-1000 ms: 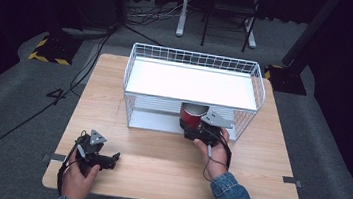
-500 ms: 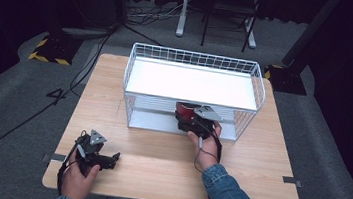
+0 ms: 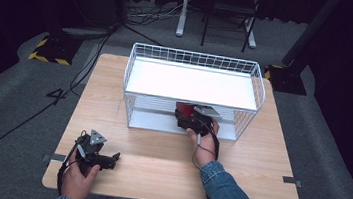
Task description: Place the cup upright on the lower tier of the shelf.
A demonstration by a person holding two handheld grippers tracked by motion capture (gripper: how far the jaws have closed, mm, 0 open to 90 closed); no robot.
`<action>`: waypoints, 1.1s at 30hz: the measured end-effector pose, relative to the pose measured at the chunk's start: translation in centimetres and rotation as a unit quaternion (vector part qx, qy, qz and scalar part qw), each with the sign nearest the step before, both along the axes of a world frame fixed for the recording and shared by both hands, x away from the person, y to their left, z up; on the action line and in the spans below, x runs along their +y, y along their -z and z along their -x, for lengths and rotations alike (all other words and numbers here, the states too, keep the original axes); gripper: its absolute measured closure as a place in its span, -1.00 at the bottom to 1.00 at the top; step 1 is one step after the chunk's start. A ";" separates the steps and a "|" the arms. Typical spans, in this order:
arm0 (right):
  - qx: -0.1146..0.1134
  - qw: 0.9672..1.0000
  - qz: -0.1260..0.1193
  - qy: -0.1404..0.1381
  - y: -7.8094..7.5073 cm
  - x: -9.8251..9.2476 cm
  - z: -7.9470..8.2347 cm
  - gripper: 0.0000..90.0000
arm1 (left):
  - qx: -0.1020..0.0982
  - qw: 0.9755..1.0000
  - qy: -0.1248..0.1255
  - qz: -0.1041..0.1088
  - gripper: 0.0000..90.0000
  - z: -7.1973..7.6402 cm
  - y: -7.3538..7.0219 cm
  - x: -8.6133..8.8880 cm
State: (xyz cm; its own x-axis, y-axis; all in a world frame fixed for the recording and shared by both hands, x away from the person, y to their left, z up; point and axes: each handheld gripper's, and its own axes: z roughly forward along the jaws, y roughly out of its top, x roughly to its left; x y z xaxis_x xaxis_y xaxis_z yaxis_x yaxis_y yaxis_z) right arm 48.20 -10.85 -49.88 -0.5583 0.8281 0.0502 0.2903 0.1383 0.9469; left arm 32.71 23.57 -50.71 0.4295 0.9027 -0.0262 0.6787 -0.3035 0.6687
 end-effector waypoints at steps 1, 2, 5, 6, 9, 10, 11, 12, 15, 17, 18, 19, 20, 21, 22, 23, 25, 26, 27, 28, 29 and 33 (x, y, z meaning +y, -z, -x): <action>0.001 1.000 0.000 0.000 0.0 0.0 0.0 -0.66 | 0.000 1.000 0.000 0.000 -1.00 0.0 0.0 0.0; 0.002 1.000 0.000 -0.002 0.0 -0.1 0.0 -0.66 | 0.000 1.000 0.000 0.000 -1.00 0.0 0.0 0.0; 0.006 1.000 -0.004 -0.007 0.0 -0.1 -0.1 -0.67 | 0.000 1.000 0.000 0.000 -1.00 0.0 0.0 0.0; 0.008 1.000 -0.002 -0.009 0.0 -0.2 -0.1 -0.67 | 0.000 1.000 0.000 0.000 -1.00 0.0 0.0 0.0; 0.012 1.000 -0.005 -0.010 0.1 -0.2 -0.1 -0.67 | 0.000 1.000 0.000 0.000 -1.00 0.0 0.0 0.0; 0.014 1.000 -0.003 -0.009 0.1 -0.2 -0.2 -0.68 | 0.000 1.000 0.000 0.000 -1.00 0.0 0.0 0.0; 0.016 1.000 -0.003 -0.008 0.1 -0.2 -0.2 -0.68 | 0.000 1.000 0.000 0.000 -1.00 0.0 0.0 0.0; 0.015 1.000 -0.003 -0.007 0.1 -0.1 -0.2 -0.67 | 0.000 1.000 0.000 0.000 -1.00 0.0 0.0 0.0; 0.012 1.000 0.006 -0.005 0.1 -0.2 0.1 -0.66 | 0.000 1.000 0.000 0.000 -1.00 0.0 0.0 0.0; 0.017 1.000 0.002 -0.005 0.1 -0.3 0.2 -0.66 | 0.000 1.000 0.000 0.000 -1.00 0.0 0.0 0.0; 0.020 1.000 0.002 -0.006 0.1 -0.5 0.3 -0.66 | 0.000 1.000 0.000 0.000 -1.00 0.0 0.0 0.0; 0.020 1.000 0.002 -0.006 0.1 -0.5 0.3 -0.66 | 0.000 1.000 0.000 0.000 -1.00 0.0 0.0 0.0; 0.021 1.000 0.000 -0.005 0.1 -0.5 0.4 -0.66 | 0.000 1.000 0.000 0.000 -1.00 0.0 0.0 0.0; 0.021 1.000 -0.001 -0.004 0.1 -0.6 0.6 -0.66 | 0.000 1.000 0.000 0.000 -1.00 0.0 0.0 0.0; 0.023 1.000 -0.001 -0.006 0.1 -0.7 0.7 -0.66 | 0.000 1.000 0.000 0.000 -1.00 0.0 0.0 0.0; 0.023 1.000 0.001 -0.007 0.1 -0.8 0.8 -0.66 | 0.000 1.000 0.000 0.000 -1.00 0.0 0.0 0.0; 0.029 1.000 0.001 -0.009 0.1 -0.9 1.0 -0.65 | 0.000 1.000 0.000 0.000 -1.00 0.0 0.0 0.0; 0.037 0.999 0.000 -0.013 0.0 -1.2 1.2 -0.65 | 0.000 1.000 0.000 0.000 -1.00 0.0 0.0 0.0; 0.037 0.999 0.000 -0.013 0.0 -1.2 1.2 -0.65 | 0.000 1.000 0.000 0.000 -1.00 0.0 0.0 0.0; 0.040 0.999 0.001 -0.014 0.0 -1.4 1.4 -0.65 | 0.000 1.000 0.000 0.000 -1.00 0.0 0.0 0.0; 0.039 0.999 0.001 -0.016 0.0 -1.5 1.5 -0.65 | 0.000 1.000 0.000 0.001 -1.00 0.0 0.0 0.0; 0.045 0.999 0.004 -0.023 0.0 -1.9 2.0 -0.65 | 0.001 1.000 0.000 0.001 -1.00 0.0 0.0 0.0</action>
